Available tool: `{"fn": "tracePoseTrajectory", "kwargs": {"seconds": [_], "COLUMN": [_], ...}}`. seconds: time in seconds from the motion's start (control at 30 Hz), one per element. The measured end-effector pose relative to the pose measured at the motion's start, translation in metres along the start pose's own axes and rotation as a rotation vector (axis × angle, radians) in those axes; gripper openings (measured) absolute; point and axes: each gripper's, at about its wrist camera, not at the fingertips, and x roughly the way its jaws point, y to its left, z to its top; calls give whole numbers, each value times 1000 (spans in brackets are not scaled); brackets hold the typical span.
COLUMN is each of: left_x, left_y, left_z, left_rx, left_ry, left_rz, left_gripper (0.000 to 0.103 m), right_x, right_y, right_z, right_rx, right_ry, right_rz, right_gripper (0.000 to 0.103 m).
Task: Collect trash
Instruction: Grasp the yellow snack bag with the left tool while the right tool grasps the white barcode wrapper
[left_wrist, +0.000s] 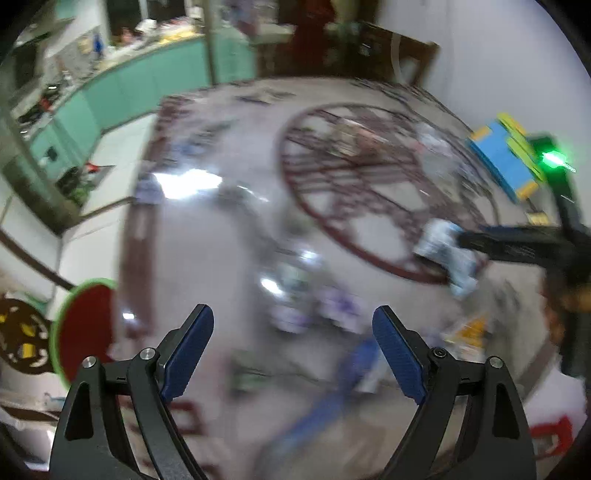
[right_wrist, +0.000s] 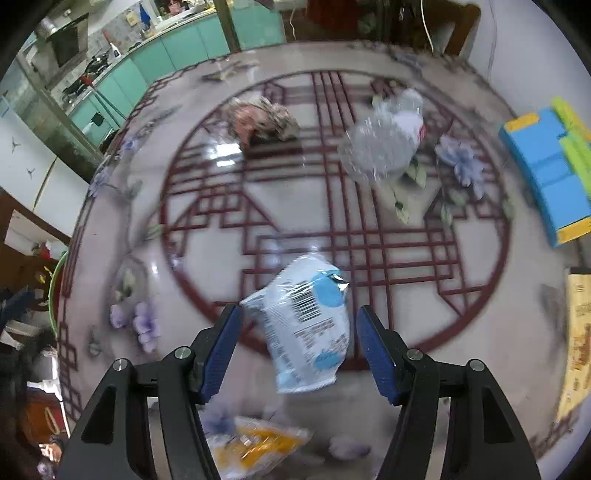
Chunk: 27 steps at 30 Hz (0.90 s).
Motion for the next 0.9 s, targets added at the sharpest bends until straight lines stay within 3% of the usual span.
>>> {"fn": "tracePoseTrajectory", "kwargs": {"seconds": [0.17, 0.2, 0.33, 0.5, 0.57, 0.63, 0.67, 0.73, 0.9], "left_x": [13, 16, 32, 50, 64, 80, 76, 76, 53], "left_y": [-52, -62, -102, -130, -135, -137, -137, -135, -115], "left_z": [-15, -17, -24, -24, -27, -30, -29, -26, -10], "left_rx": [8, 17, 69, 105, 86, 68, 73, 66, -3], "left_ry": [74, 85, 132, 166, 208, 274, 244, 258, 187], "left_rz": [-96, -106, -153, -201, -228, -229, -221, -231, -177], "left_gripper": [88, 88, 88, 87, 75, 46, 44, 36, 33], "right_x": [26, 30, 31, -1, -16, -31, -38, -46, -73], "right_y": [-9, -11, -17, -49, -61, -68, -72, -72, -66], "right_z": [-4, -6, -9, 3, 8, 11, 11, 13, 12], "right_rx": [-53, -80, -166, -163, -148, -140, -135, -128, -103], "right_ry": [77, 85, 83, 5, -28, -56, -71, -87, -148], "right_rz": [77, 87, 127, 136, 140, 144, 148, 153, 175], "right_gripper": [63, 52, 32, 29, 29, 29, 29, 29, 29]}}
